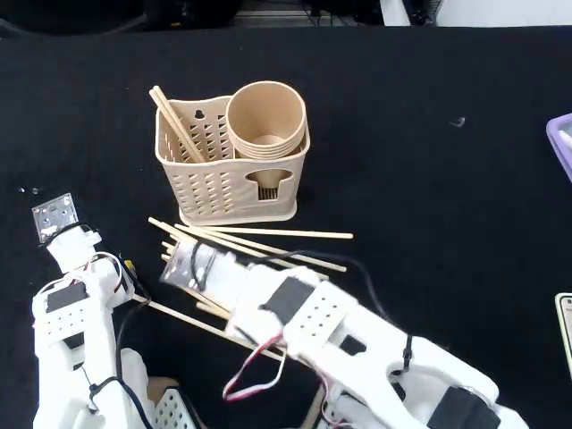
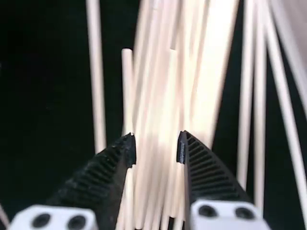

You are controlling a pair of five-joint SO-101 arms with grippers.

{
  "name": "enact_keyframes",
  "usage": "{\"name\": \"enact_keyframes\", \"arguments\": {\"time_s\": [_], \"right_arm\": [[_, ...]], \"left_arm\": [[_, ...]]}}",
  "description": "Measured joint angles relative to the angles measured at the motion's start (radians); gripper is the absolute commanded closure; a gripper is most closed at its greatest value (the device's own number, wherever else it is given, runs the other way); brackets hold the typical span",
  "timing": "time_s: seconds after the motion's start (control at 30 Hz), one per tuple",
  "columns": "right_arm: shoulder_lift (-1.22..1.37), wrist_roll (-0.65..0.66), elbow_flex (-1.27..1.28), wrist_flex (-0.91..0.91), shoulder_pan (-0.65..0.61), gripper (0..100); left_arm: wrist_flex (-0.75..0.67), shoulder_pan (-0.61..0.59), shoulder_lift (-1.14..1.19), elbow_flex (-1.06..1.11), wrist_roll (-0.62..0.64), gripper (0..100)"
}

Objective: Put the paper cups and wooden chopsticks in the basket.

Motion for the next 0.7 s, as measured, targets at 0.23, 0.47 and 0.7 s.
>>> {"name": "enact_keyframes", "arguments": {"time_s": [0.23, 0.47, 0.7], "right_arm": [[0.0, 0.002, 0.006, -0.023, -0.063, 84.6], [0.0, -0.017, 0.006, -0.038, -0.08, 84.1], [0.0, -0.08, 0.035, -0.026, -0.153, 78.3]], "left_arm": [[0.0, 0.0, 0.0, 0.0, 0.0, 79], [0.0, 0.0, 0.0, 0.0, 0.0, 79], [0.0, -0.005, 0.0, 0.0, -0.002, 79]]}}
